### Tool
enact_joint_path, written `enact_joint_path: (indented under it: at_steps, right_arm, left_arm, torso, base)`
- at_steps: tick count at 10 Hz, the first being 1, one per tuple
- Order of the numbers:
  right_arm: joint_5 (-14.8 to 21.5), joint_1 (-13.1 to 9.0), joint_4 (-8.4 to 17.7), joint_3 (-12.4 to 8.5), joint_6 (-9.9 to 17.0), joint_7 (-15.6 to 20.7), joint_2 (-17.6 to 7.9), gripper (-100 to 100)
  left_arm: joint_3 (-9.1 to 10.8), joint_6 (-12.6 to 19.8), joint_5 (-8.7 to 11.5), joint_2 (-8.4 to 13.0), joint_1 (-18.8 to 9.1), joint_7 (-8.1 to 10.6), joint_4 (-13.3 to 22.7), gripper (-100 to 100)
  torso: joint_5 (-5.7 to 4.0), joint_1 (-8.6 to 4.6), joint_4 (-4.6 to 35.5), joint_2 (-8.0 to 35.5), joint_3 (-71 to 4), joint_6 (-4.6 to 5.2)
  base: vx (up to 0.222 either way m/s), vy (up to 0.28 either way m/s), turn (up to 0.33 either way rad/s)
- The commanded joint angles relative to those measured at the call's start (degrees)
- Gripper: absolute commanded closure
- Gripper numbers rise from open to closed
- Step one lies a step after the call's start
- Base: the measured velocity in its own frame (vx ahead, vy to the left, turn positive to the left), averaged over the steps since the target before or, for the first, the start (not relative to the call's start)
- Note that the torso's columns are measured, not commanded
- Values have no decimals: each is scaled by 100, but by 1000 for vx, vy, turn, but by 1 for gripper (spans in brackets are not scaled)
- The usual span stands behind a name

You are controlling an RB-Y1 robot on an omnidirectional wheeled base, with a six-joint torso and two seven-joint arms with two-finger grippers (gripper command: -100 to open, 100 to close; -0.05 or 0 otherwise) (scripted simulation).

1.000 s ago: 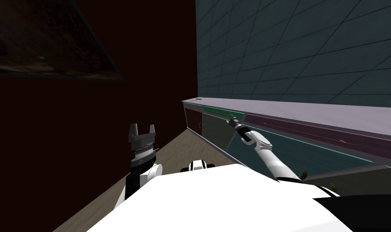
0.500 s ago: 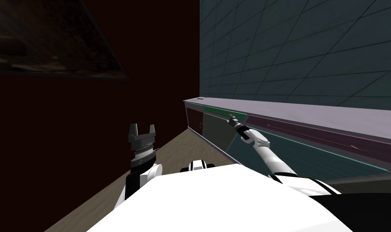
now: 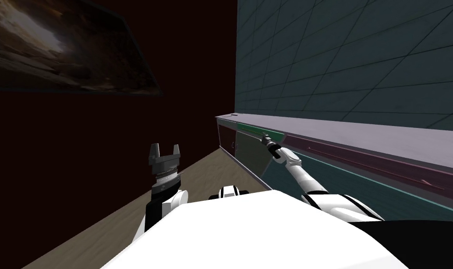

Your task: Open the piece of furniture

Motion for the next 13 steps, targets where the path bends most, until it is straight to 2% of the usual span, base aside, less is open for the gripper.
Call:
enact_joint_path:
  at_steps: [1,2,3,4,5,6,7,8,9,11,12,13]
  right_arm:
    - [-1,-34,-21,191,436,-99,-44,-100]
    - [-1,-34,-21,191,542,-99,-44,-100]
    - [80,-355,247,487,720,-307,-13,-100]
    - [80,-412,260,634,924,-307,-13,-100]
    - [80,-412,260,634,1130,-307,-13,-100]
    - [80,-412,260,634,1245,-307,-13,-100]
    - [160,-715,463,1000,1442,-515,18,-100]
    - [160,-789,541,1078,1605,-515,18,-100]
    - [160,-789,541,1078,1757,-515,18,-100]
    - [160,-789,541,1078,1948,-515,18,-100]
    - [240,-1121,778,1444,2147,-723,49,-100]
    - [240,-1167,822,1522,2323,-723,49,-100]
  left_arm:
    - [0,0,0,-1,1,0,0,0]
    - [-1,-1,0,-2,2,0,-1,0]
    - [-1,-1,0,-2,2,0,-1,0]
    - [0,0,0,0,0,0,-1,0]
    - [0,0,0,0,-1,0,1,0]
    - [0,0,0,-1,1,0,0,0]
    - [-1,-1,0,-2,2,0,-1,0]
    - [0,0,0,0,0,0,0,0]
    - [0,0,0,0,0,0,0,0]
    - [-1,-1,0,-1,3,0,-1,0]
    - [-1,-1,0,-2,3,0,-1,0]
    - [0,0,0,0,0,0,0,0]
  torso:
    - [6,23,-7,-13,-8,24]
    - [11,37,-12,-21,-13,34]
    - [10,29,-11,-19,-12,32]
    - [-8,-41,-2,3,0,-5]
    - [-12,-39,-10,-30,-21,-23]
    - [-2,2,-22,-52,-34,21]
    - [1,10,-23,-57,-37,47]
    - [-17,-27,-27,-41,-28,-13]
    - [-17,-30,-31,-61,-40,-27]
    - [-7,-6,-36,-88,-56,37]
    - [-7,-15,-33,-84,-55,38]
    - [-13,-44,-33,-76,-56,-35]
  base:
    - [-19,-13,-21]
    - [6,26,-18]
    - [-85,-175,288]
    - [-134,-211,309]
    - [-90,-103,132]
    - [-32,-14,6]
    - [-121,-118,209]
    - [-144,-180,282]
    - [-78,-115,143]
    - [-7,-6,-3]
    - [-108,-127,222]
    - [-169,-203,357]
